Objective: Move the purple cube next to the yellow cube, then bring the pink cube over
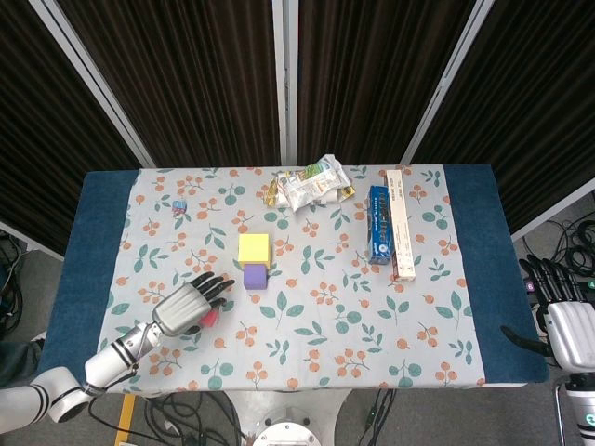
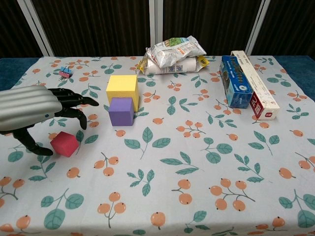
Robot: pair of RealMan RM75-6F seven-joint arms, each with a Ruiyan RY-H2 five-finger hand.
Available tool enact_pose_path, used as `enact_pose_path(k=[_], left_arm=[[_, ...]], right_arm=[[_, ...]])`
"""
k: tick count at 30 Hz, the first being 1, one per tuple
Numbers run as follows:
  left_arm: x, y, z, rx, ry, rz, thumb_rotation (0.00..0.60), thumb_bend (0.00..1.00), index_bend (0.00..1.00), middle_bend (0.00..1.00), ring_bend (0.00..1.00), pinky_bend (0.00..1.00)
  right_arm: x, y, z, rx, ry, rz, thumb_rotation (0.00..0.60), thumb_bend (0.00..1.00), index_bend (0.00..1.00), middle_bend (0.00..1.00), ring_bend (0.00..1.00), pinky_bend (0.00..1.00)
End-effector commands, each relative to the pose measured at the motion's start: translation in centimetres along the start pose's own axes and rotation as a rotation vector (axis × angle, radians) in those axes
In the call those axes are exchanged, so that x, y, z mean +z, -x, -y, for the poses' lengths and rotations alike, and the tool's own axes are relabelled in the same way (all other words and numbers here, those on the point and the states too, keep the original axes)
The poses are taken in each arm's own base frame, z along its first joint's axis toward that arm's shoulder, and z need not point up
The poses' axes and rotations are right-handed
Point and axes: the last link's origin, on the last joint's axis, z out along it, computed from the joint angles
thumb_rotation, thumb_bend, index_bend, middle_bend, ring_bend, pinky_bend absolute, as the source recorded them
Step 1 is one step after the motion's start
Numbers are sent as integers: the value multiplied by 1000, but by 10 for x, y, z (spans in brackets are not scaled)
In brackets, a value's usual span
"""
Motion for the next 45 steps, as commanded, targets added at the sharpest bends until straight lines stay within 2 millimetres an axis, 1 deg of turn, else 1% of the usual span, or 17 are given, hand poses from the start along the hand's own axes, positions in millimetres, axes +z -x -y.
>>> enact_pose_path(k=[1, 9, 15, 20, 24, 26, 31, 35, 39, 45], left_arm=[[3, 1, 1, -33, -33, 16, 600, 113, 410, 163, 125, 142], [2, 5, 1, -44, -52, 23, 600, 199, 476, 163, 125, 142], [2, 10, 3, -44, -64, 34, 600, 294, 488, 163, 125, 142], [2, 14, 5, -42, -74, 56, 600, 318, 505, 163, 126, 142], [-1, 9, 5, -53, -74, 26, 600, 344, 548, 164, 125, 143], [-3, 4, 5, -55, -73, -6, 600, 352, 550, 164, 125, 143], [-2, -13, -2, 26, -6, -122, 600, 356, 549, 164, 125, 143], [12, -24, -13, 129, 101, -172, 600, 357, 547, 164, 125, 143], [35, -31, -27, 205, 207, -193, 600, 357, 546, 163, 125, 141], [66, -36, -35, 288, 284, -183, 600, 357, 538, 156, 124, 138]], right_arm=[[0, 0, 0, 0, 0, 0, 600, 26, 0, 42, 0, 0], [1, 1, 0, 2, -2, 4, 600, 26, 0, 42, 0, 0], [1, 1, -1, 4, -2, 2, 600, 26, 0, 42, 0, 0], [0, 1, -1, 4, 0, 0, 600, 26, 0, 42, 0, 0], [0, 1, -2, 5, 3, 0, 600, 26, 0, 42, 0, 0], [0, 1, -2, 4, 3, 0, 600, 26, 0, 42, 0, 0], [0, 1, -1, 2, 0, 0, 600, 26, 0, 42, 0, 0], [-1, 0, -1, 2, 2, -2, 600, 26, 0, 42, 0, 0], [-3, -1, -2, 0, 11, -7, 600, 26, 0, 42, 0, 0], [-4, -1, -2, -1, 16, -5, 600, 26, 0, 42, 0, 0]])
